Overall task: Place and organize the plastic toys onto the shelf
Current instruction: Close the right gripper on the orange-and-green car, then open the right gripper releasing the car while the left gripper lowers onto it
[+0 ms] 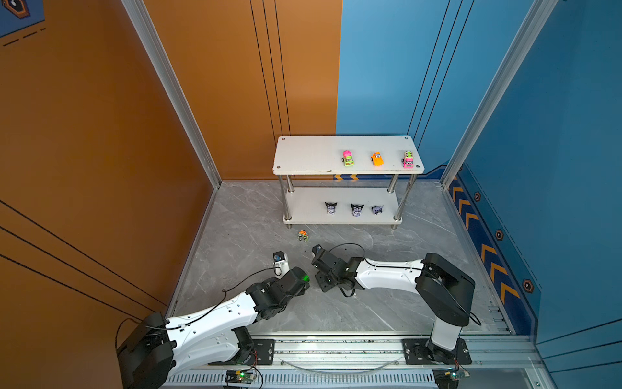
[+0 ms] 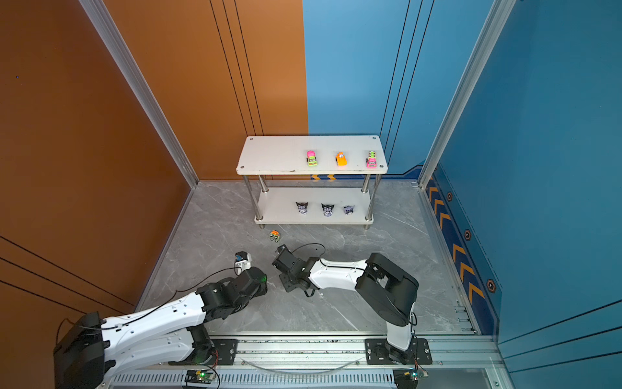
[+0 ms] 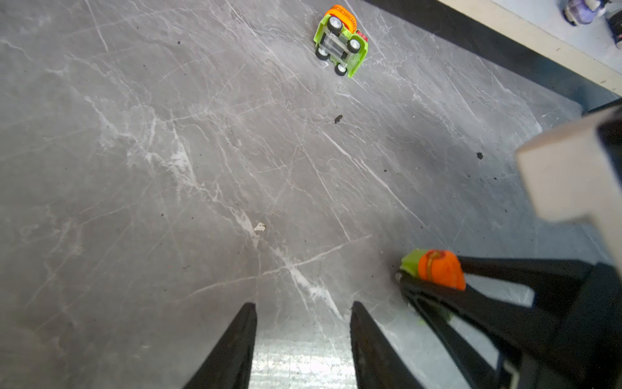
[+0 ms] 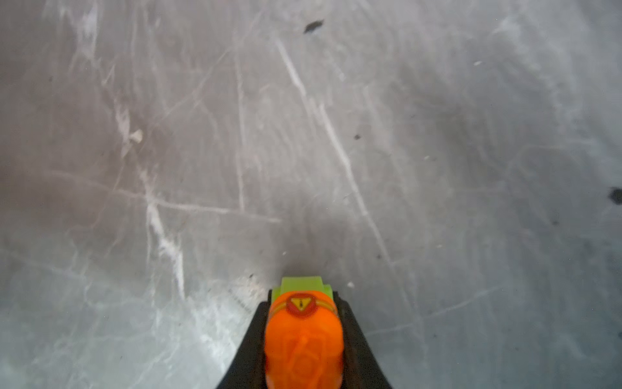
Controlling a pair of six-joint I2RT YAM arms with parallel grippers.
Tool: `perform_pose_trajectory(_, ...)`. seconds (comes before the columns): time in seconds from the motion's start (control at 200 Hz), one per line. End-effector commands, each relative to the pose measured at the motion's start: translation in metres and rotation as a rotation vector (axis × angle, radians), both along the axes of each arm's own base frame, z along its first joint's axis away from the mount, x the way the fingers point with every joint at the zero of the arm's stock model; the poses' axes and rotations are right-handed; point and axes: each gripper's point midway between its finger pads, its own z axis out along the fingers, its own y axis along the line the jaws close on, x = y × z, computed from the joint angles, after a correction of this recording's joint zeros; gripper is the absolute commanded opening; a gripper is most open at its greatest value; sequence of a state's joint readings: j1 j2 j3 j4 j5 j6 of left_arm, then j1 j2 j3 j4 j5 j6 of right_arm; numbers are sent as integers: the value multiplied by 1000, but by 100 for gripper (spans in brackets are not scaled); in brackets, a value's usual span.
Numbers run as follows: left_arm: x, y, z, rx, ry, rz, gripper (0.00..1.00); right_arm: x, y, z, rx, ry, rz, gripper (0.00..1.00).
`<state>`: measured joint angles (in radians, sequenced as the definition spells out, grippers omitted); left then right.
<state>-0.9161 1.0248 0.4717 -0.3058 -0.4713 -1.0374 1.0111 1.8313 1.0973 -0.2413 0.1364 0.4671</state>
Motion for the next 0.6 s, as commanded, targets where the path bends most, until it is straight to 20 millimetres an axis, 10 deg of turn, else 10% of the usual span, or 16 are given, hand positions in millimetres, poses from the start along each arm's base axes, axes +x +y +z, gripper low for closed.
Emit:
perform_pose_trajectory(0.0, 0, 5, -8, 31, 7, 2, 48, 25, -9, -1, 33, -4, -162, 21)
perform_pose_trajectory(0.195, 4, -10, -11, 38, 27, -39, 55, 29, -6, 17, 84, -6, -177, 59)
perform_pose_trajectory(0.596, 30, -97, -5, 5, 0, -219, 73, 39, -119, 79, 190, -80, -376, 67)
